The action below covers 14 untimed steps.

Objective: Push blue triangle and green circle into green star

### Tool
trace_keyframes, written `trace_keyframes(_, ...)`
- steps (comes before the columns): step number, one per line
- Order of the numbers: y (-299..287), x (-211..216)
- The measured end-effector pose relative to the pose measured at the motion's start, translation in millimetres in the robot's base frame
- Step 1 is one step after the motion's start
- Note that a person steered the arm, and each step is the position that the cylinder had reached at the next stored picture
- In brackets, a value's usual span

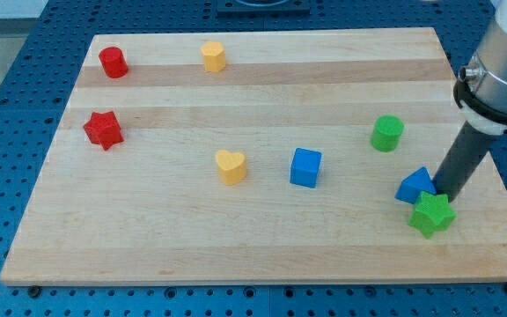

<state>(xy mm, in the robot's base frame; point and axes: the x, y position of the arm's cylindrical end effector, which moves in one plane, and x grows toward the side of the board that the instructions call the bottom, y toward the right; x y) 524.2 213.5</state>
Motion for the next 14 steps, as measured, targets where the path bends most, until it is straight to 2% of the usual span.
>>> trace_keyframes(2,-7,-4)
trace_keyframes(3,-4,-54)
trace_keyframes(4,-22,-126)
trace_keyframes(5,-25,-147)
trace_keyframes(6,-35,-154)
trace_keyframes(8,-111,-147)
trace_keyframes(11,-106,-172)
trace_keyframes(14,-56,-139)
